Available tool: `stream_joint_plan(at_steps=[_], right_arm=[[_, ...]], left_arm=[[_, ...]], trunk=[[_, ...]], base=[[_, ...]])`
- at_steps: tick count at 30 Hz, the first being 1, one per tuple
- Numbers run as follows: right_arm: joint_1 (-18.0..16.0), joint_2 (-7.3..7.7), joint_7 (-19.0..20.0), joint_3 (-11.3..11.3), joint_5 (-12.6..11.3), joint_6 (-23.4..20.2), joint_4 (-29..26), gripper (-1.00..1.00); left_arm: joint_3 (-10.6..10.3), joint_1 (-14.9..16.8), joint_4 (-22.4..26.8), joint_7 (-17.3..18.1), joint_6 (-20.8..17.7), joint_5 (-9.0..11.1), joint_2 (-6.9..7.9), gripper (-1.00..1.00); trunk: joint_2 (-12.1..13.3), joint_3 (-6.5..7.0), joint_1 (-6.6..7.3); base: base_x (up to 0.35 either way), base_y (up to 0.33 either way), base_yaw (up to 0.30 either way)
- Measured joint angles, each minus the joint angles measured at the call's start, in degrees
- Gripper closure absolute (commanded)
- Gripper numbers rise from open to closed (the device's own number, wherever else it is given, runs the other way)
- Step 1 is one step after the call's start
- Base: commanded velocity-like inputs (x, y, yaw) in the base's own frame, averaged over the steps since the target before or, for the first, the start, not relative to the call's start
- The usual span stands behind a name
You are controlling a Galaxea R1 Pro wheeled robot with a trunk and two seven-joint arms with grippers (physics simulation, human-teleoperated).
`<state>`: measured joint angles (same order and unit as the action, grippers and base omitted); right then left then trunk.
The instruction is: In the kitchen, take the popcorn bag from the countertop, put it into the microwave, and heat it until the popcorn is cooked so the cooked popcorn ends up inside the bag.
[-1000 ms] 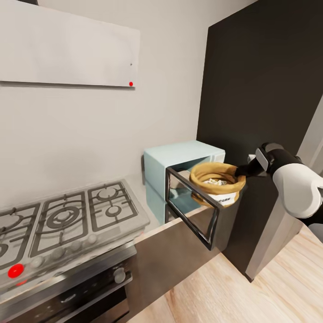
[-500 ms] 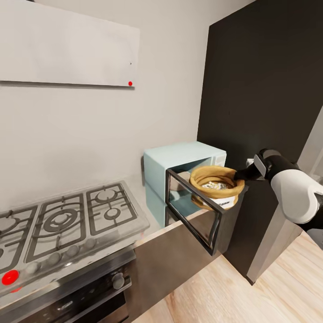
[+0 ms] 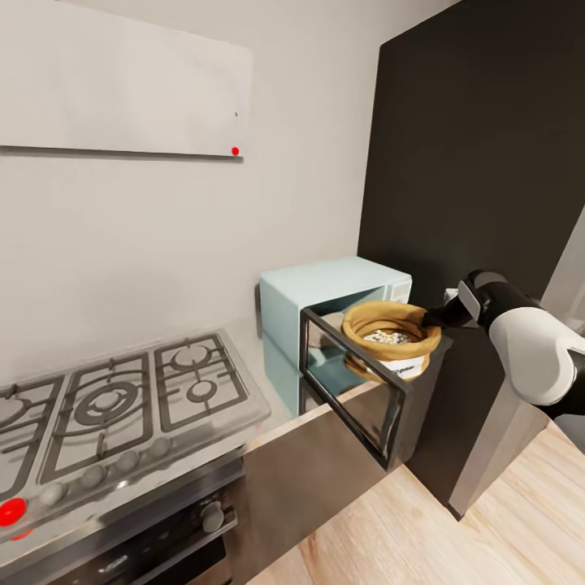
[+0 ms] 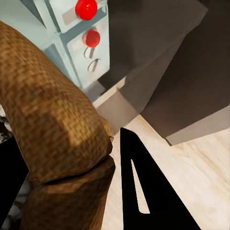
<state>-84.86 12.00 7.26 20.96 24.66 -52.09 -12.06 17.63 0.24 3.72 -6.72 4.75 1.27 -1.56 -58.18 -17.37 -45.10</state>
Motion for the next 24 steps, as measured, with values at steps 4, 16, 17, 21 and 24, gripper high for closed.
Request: stream_joint_plan(at_steps=[4, 16, 17, 21, 24], right_arm=[[0.00, 0.04, 0.00, 0.01, -0.02, 0.00, 0.00, 1.00], [0.01, 0.14, 0.02, 0.01, 0.15, 0.04, 0.00, 1.00], [0.01, 0.14, 0.02, 0.01, 0.15, 0.04, 0.00, 1.00], [0.02, 0.22, 0.00, -0.59, 0.66, 0.06, 0.02, 1.00], [0.04, 0.23, -0.15, -0.96, 1.66, 0.13, 0.06, 1.00]], left_arm=[[0.00, 0.00, 0.05, 0.00, -0.02, 0.00, 0.00, -1.00], [0.02, 0.00, 0.06, -0.01, -0.01, 0.00, -0.05, -1.00], [0.02, 0.00, 0.06, -0.01, 0.00, 0.00, -0.06, -1.00], [0.03, 0.00, 0.07, -0.01, 0.00, 0.00, -0.07, -1.00], [0.04, 0.00, 0.06, -0.01, 0.00, 0.00, -0.08, -1.00]], trunk=[[0.00, 0.00, 0.00], [0.00, 0.00, 0.00], [0.00, 0.00, 0.00], [0.00, 0.00, 0.01], [0.00, -0.01, 0.00]], base=[[0.124, 0.008, 0.000], [0.129, 0.116, 0.000], [0.130, 0.112, 0.000], [0.123, 0.105, 0.000], [0.109, 0.100, 0.000]])
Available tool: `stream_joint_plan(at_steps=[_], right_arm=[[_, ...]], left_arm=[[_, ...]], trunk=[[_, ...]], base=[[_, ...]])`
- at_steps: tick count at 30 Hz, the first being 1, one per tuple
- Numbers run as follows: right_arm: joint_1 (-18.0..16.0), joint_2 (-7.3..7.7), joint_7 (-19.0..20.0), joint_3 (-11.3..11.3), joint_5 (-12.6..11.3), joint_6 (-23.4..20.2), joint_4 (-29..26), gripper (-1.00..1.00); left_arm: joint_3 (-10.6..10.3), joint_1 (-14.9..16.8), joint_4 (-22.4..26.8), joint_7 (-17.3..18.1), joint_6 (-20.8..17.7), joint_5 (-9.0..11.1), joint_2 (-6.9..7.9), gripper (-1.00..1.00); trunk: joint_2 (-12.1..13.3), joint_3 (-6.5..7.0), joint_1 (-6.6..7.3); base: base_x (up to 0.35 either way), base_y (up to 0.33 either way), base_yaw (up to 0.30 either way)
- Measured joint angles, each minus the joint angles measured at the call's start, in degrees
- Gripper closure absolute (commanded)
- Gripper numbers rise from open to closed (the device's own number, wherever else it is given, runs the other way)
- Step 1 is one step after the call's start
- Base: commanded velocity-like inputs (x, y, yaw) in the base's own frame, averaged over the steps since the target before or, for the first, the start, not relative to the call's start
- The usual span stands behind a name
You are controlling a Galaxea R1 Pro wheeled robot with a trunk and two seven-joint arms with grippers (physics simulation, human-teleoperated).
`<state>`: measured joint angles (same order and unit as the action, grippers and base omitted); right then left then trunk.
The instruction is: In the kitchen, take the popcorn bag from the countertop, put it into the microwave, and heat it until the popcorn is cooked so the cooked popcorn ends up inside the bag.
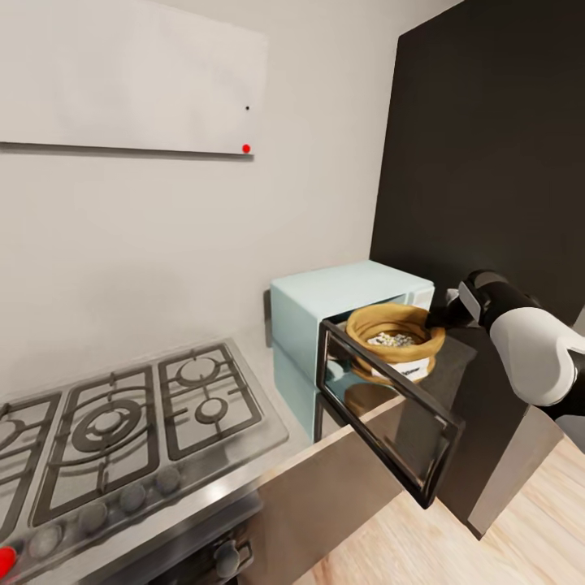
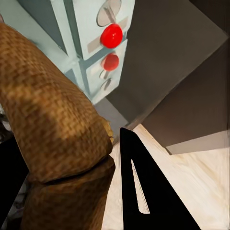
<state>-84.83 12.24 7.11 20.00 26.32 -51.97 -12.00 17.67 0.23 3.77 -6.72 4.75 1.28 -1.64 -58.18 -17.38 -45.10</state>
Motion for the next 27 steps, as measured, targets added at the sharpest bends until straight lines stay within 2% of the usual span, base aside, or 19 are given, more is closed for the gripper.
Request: stream_joint_plan(at_steps=[5, 14, 21, 27], right_arm=[[0.10, -0.05, -0.22, -0.55, 1.07, 1.08, 0.13, 1.00], [0.10, 0.00, -0.34, -0.61, 0.99, 1.66, 0.52, 1.00], [0.12, 0.02, 1.18, -0.65, 2.47, 1.49, 0.10, 1.00], [0.12, 0.01, 1.63, -0.84, 2.47, 1.46, 0.11, 1.00]], left_arm=[[0.00, 0.00, 0.02, 0.01, 0.00, 0.00, -0.01, -1.00], [0.00, 0.00, 0.03, 0.01, -0.01, 0.00, -0.01, -1.00], [0.00, 0.00, 0.04, 0.01, -0.01, 0.00, -0.01, -1.00], [-0.02, 0.00, 0.02, 0.01, -0.03, 0.01, -0.01, -1.00]], trunk=[[0.01, -0.01, -0.01], [0.01, 0.00, -0.02], [0.01, -0.01, -0.02], [0.01, -0.01, -0.02]], base=[[0.085, 0.076, 0.000], [0.005, 0.004, 0.000], [0.000, 0.000, 0.000], [0.009, 0.000, 0.000]])
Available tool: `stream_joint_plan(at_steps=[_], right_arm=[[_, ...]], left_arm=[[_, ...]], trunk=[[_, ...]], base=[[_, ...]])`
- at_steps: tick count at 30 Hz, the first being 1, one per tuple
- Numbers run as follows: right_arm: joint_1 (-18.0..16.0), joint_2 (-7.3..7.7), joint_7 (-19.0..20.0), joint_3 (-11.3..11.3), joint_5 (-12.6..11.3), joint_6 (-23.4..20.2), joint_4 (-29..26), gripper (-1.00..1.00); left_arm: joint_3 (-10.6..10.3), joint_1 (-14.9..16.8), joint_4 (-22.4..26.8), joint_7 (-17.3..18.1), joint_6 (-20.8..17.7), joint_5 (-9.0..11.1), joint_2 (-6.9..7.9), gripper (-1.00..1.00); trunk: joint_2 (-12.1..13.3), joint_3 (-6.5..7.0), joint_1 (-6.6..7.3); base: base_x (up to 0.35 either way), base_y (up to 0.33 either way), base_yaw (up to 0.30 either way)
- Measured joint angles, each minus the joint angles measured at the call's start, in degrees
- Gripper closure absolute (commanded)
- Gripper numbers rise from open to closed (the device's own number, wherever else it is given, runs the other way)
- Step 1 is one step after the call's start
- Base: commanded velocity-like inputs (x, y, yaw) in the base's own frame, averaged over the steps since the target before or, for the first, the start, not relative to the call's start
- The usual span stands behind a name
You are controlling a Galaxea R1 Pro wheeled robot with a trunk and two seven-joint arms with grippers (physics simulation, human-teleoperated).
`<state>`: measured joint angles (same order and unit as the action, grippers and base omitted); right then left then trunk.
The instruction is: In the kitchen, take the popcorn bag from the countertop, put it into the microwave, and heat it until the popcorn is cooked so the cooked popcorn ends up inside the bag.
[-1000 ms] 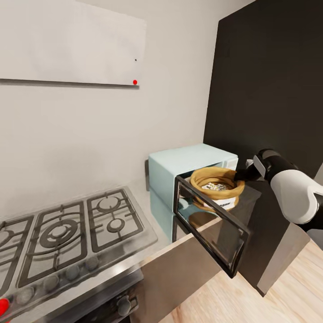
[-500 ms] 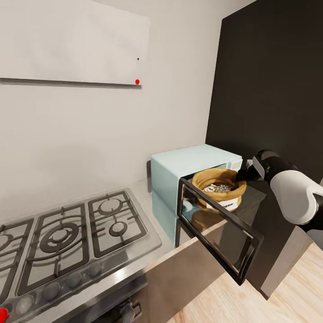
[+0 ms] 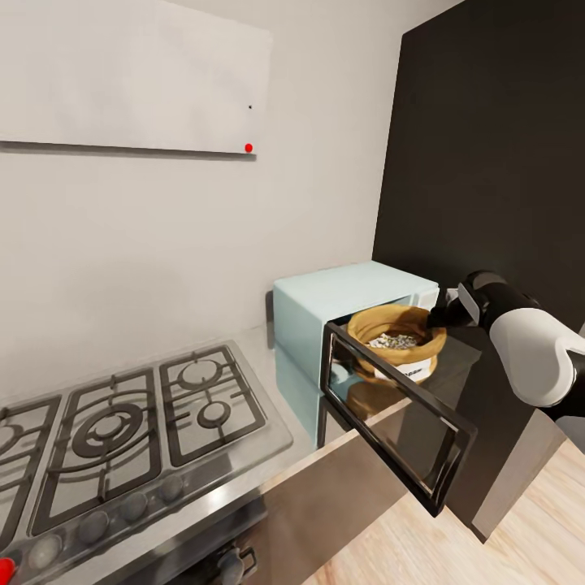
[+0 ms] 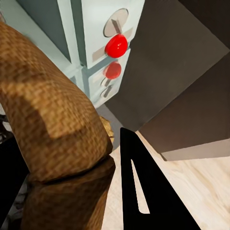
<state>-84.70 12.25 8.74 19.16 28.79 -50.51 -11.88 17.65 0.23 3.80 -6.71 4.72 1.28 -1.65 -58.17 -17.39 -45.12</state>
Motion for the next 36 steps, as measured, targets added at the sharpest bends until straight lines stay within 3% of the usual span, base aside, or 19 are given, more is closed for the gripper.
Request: stream_joint_plan(at_steps=[14, 36], right_arm=[[-0.04, -0.03, 0.02, 0.67, -3.52, -1.44, 2.19, 1.00], [-0.04, -0.04, 0.05, 1.18, -4.02, -2.71, 1.98, 1.00]], left_arm=[[-0.06, 0.00, -0.07, -0.01, 0.02, -0.01, 0.09, -1.00], [-0.05, 0.01, -0.04, -0.01, 0.02, -0.01, 0.09, -1.00]], trunk=[[-0.01, 0.01, 0.02], [-0.01, 0.01, 0.01]], base=[[0.155, 0.000, 0.000], [0.072, 0.000, 0.000]])
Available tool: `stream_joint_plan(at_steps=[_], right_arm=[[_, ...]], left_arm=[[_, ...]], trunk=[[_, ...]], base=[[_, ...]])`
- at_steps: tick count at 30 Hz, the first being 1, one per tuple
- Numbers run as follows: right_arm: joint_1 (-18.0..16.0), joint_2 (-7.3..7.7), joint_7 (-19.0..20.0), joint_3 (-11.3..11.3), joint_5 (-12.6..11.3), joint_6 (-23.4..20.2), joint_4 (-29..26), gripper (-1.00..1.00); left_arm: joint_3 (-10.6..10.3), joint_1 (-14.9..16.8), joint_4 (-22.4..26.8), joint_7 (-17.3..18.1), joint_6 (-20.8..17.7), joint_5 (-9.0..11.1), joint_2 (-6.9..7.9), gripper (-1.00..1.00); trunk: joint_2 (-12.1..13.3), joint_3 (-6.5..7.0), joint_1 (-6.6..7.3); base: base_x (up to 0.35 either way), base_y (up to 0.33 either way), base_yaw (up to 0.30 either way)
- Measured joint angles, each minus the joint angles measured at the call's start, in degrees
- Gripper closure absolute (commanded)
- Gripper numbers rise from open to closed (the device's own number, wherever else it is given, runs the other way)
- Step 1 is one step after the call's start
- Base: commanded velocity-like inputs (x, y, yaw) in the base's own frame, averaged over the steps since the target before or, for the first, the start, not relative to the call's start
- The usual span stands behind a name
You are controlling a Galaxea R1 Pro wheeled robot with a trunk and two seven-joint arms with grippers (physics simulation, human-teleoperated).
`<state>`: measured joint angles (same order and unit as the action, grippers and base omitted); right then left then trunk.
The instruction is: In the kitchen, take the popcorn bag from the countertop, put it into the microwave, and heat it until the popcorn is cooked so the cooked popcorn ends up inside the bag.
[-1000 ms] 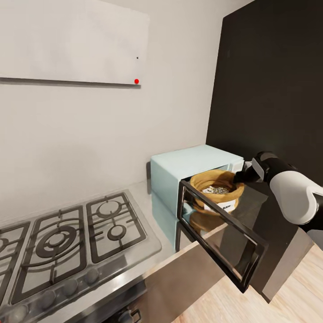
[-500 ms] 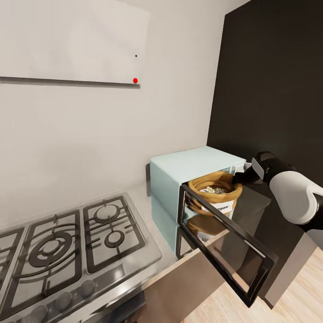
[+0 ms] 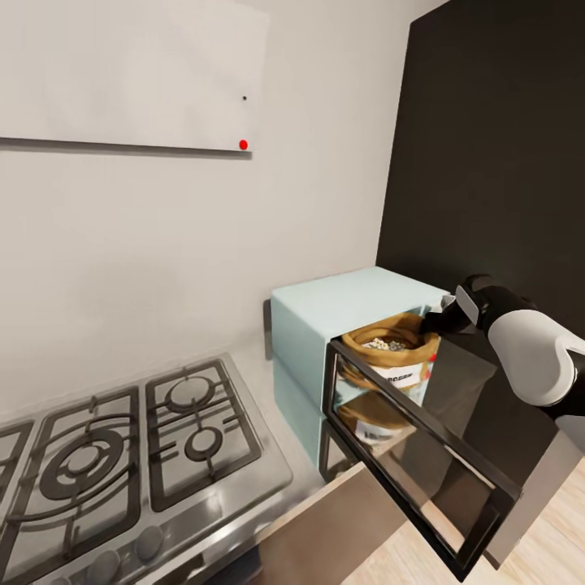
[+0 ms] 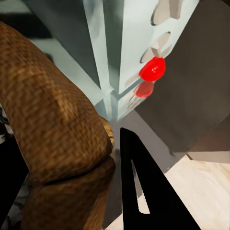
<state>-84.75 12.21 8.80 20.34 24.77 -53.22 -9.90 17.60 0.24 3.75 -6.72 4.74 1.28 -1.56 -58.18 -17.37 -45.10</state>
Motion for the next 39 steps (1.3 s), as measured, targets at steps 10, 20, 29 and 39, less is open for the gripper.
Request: stream_joint_plan(at_steps=[10, 20, 29, 39], right_arm=[[0.01, 0.00, 0.22, 0.43, 0.39, -0.46, -0.17, 1.00], [0.01, 0.01, 0.16, 0.54, 1.10, -1.43, -0.87, 1.00], [-0.10, 2.96, 0.01, -0.05, 0.55, -1.97, -0.64, 1.00], [-0.13, 4.76, -0.14, 0.33, -0.56, -0.61, 0.59, 1.00]], left_arm=[[0.02, 0.00, 0.01, 0.00, 0.00, 0.00, -0.08, -1.00], [0.01, 0.00, 0.02, 0.01, 0.01, 0.00, -0.09, -1.00], [0.05, -0.02, 0.00, 0.01, 0.02, 0.00, -0.09, -1.00], [0.06, -0.02, 0.04, 0.00, 0.00, 0.00, -0.09, -1.00]], trunk=[[0.01, 0.00, -0.01], [0.01, -0.01, -0.01], [-0.02, 0.03, 0.00], [-0.03, 0.04, 0.00]], base=[[0.049, 0.000, 0.000], [0.000, 0.000, 0.045], [0.000, 0.000, 0.210], [0.000, 0.000, 0.075]])
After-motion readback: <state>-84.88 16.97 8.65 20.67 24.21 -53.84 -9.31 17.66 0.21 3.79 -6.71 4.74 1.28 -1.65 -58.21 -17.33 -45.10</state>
